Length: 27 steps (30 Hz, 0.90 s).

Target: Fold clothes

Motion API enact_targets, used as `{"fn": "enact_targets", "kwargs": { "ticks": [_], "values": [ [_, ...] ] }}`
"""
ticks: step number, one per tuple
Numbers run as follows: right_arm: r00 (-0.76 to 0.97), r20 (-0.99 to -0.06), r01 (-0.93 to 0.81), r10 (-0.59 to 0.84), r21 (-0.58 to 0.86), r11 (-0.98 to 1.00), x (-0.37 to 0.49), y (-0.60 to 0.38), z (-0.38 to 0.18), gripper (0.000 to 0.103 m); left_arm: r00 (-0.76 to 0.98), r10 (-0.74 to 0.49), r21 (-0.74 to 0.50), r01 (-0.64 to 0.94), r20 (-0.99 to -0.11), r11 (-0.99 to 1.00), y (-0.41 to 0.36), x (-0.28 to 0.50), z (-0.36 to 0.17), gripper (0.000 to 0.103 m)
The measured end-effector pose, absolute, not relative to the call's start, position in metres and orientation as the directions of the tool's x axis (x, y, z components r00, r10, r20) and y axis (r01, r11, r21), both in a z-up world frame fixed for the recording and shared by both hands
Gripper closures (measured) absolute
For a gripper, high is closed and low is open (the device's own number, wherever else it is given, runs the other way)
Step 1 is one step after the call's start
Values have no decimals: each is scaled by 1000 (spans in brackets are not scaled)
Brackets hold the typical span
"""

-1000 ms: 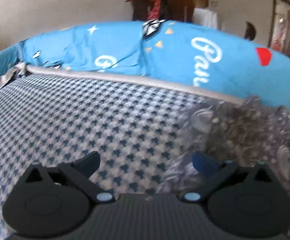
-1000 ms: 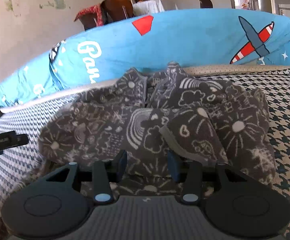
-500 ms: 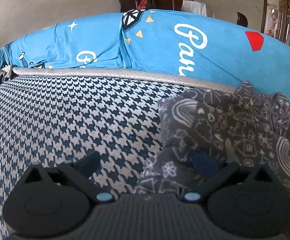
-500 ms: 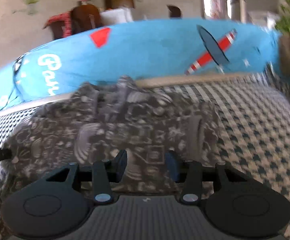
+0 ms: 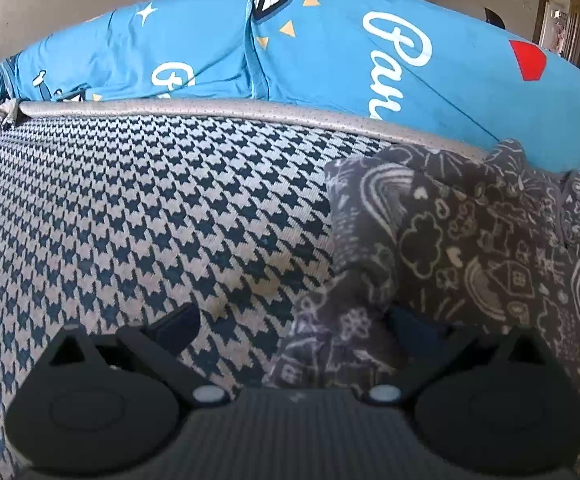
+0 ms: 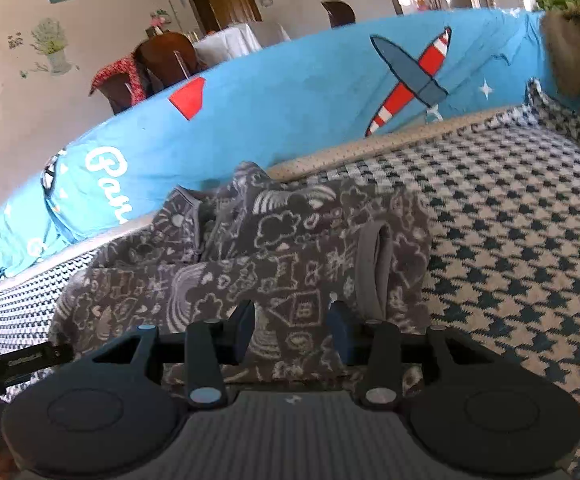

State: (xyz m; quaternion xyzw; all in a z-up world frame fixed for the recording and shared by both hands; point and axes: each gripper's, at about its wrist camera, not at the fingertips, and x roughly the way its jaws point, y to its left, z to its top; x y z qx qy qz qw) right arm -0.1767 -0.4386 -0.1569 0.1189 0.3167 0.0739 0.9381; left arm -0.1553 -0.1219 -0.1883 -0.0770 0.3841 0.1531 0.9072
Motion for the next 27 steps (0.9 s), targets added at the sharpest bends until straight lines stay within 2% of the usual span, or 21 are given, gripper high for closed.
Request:
{"fn": "enact_targets", "kwargs": {
  "ticks": [4, 7, 10, 15, 18, 27],
  "values": [
    [820, -541, -67, 184, 229, 971, -183, -448, -150, 60, 683, 215, -18, -317, -698, 948, -130, -161, -178, 0],
    [818, -562, -6, 122, 203, 979, -179, -455, -154, 60, 715, 184, -49, -292, -675, 955, -136, -167, -170, 0],
    [790, -610, 71, 66, 197, 978, -173, -463, -164, 60, 724, 182, -16, -257, -665, 966, -145, -167, -171, 0],
    [760, -649, 124, 36, 199, 972, -166, -469, -176, 49, 664, 176, 18, -237, -726, 971, -151, -158, -187, 0],
    [756, -652, 140, 64, 256, 956, -166, -479, -179, 46, 654, 166, 2, -243, -738, 970, -149, -156, -191, 0],
    [751, -639, 87, 164, 343, 935, -170, -486, -180, 46, 654, 162, -7, -247, -739, 969, -147, -159, -190, 0]
  ]
}}
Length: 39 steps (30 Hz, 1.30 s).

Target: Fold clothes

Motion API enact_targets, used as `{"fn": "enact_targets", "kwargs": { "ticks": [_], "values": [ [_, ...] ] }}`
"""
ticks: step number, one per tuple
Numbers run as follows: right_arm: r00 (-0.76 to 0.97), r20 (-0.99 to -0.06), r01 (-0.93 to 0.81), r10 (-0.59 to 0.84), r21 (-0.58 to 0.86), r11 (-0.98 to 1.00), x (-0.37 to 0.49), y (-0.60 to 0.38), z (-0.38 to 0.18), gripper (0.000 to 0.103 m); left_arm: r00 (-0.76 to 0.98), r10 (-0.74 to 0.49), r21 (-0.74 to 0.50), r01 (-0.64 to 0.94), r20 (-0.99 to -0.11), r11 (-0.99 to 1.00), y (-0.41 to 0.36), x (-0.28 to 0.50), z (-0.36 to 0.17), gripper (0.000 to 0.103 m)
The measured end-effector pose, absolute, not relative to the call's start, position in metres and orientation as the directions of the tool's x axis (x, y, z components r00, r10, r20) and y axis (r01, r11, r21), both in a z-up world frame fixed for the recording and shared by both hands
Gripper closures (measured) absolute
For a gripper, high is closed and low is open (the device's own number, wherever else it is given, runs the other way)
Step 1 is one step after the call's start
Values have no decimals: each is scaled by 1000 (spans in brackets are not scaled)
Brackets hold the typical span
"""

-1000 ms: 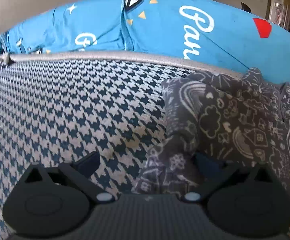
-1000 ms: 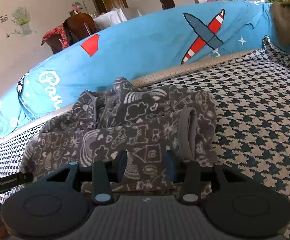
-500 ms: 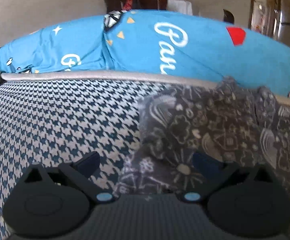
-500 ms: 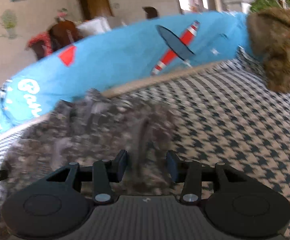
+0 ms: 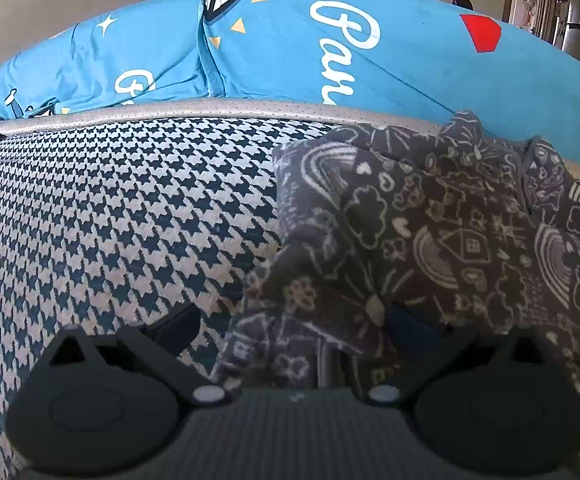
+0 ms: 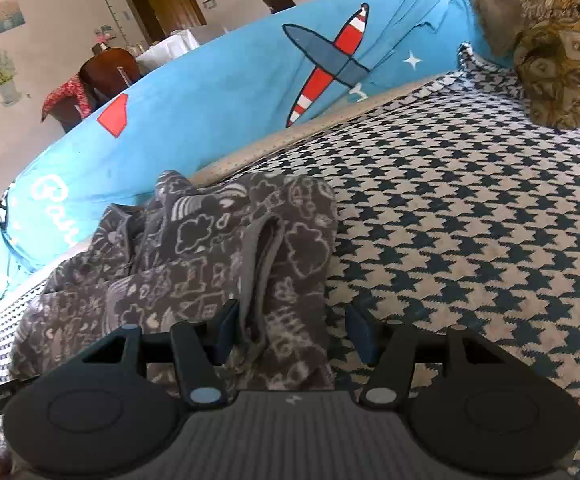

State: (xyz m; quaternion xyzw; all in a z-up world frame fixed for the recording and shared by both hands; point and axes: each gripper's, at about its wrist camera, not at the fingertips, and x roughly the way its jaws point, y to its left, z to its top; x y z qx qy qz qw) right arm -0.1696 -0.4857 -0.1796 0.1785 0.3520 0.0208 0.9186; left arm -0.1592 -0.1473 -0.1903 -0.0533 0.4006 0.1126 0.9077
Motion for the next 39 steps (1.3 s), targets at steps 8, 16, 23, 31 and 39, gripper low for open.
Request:
{"fn": "enact_targets", "kwargs": {
  "ticks": [8, 16, 23, 31, 39],
  "values": [
    [758, -629, 26, 173, 295, 955, -166, -474, -185, 55, 654, 162, -7, -248, -739, 969, -147, -160, -190, 0],
    [771, -609, 6, 186, 299, 954, -164, -469, -188, 68, 654, 158, -12, -248, -740, 969, -146, -160, -190, 0],
    [792, -583, 10, 181, 309, 951, -165, -458, -175, 73, 657, 157, -22, -256, -738, 966, -143, -163, -184, 0],
    [820, -515, -70, 249, 341, 937, -171, -422, -148, 73, 681, 148, -58, -270, -717, 961, -123, -177, -162, 0],
    [821, -462, -211, 336, 301, 930, -171, -357, -128, 74, 688, 174, -93, -332, -705, 939, -84, -198, -143, 0]
  ]
}}
